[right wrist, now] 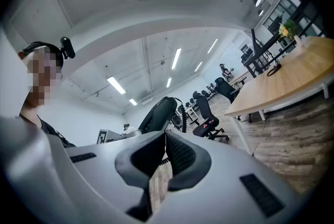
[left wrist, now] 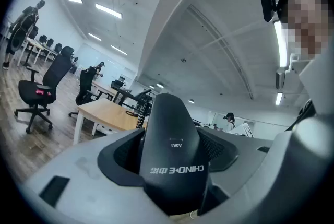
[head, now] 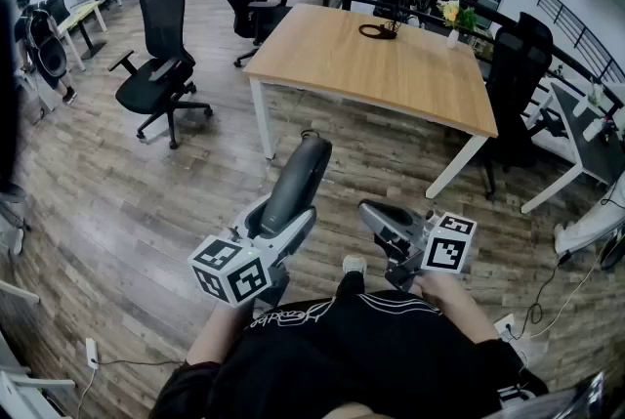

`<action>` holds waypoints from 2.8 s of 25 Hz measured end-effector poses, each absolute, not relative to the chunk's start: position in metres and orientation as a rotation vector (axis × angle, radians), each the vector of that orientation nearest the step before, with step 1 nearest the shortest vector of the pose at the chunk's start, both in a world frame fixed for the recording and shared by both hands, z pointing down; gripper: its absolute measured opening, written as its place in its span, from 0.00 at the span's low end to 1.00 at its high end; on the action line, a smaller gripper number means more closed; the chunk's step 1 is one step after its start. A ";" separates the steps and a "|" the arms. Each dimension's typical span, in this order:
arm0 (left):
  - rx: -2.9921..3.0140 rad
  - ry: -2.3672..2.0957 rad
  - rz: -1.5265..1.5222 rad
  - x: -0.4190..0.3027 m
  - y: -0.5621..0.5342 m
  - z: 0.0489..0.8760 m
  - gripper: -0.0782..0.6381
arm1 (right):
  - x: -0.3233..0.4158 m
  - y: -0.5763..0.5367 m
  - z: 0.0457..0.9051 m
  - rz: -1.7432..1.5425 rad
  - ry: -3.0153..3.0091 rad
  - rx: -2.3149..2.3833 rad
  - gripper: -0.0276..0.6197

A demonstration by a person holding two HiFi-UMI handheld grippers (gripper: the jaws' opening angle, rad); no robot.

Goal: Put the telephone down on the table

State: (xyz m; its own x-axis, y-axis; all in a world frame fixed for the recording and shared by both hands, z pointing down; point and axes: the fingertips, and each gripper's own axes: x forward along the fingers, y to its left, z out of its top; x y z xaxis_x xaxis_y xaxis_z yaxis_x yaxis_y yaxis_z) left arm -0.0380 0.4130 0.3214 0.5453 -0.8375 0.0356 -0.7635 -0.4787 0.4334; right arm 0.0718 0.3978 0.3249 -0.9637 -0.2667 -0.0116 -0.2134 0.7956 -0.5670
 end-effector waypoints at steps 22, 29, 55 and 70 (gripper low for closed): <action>2.306 -1.392 -0.215 -0.054 0.361 0.340 0.52 | 0.048 0.341 0.348 -1.012 2.881 -0.289 0.10; 2.245 -1.411 -0.193 -0.048 0.293 0.356 0.52 | 0.056 0.268 0.361 -1.071 2.856 -0.266 0.10; 2.210 -1.474 -0.182 0.017 0.051 0.343 0.52 | 0.124 0.018 0.344 -1.033 2.789 -0.223 0.10; 2.264 -1.391 -0.185 -0.018 -0.065 0.355 0.52 | 0.095 -0.087 0.350 -0.981 2.789 -0.343 0.10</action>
